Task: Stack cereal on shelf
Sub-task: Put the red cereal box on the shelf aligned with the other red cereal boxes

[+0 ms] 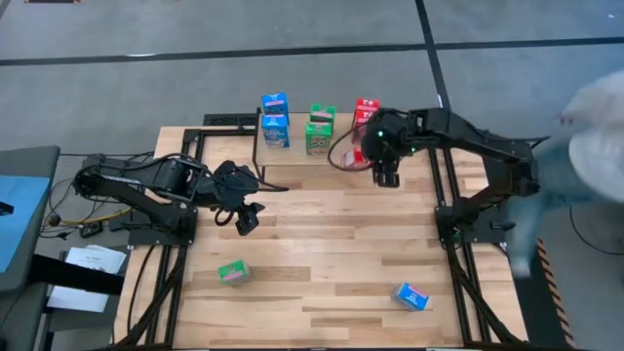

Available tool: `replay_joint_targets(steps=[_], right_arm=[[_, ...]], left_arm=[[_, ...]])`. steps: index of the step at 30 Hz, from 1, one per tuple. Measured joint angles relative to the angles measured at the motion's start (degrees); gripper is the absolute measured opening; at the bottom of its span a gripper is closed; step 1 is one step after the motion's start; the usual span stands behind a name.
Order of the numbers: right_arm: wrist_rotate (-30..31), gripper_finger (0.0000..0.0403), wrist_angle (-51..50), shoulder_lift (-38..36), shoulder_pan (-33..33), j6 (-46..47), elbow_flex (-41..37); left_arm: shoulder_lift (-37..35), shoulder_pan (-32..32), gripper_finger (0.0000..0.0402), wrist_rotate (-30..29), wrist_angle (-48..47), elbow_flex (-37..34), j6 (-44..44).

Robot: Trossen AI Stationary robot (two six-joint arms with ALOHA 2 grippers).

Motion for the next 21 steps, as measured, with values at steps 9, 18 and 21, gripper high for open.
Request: replay_joint_targets(steps=[9, 18, 21], right_arm=[[0.0, 0.0213, -0.6, 0.8, -7.9, -3.1, 0.1], [-0.4, 0.0213, -2.2, 0.9, -10.7, -5.4, 0.0], [-1.4, 0.0213, -2.2, 1.2, -10.9, -6.7, 0.0]], left_arm=[[0.0, 0.0, 0.0234, 0.0, 0.0, 0.0, 0.0], [0.0, 0.0, 0.0234, 0.0, 0.0, 0.0, 0.0], [0.0, 0.0, 0.0234, 0.0, 0.0, 0.0, 0.0]])
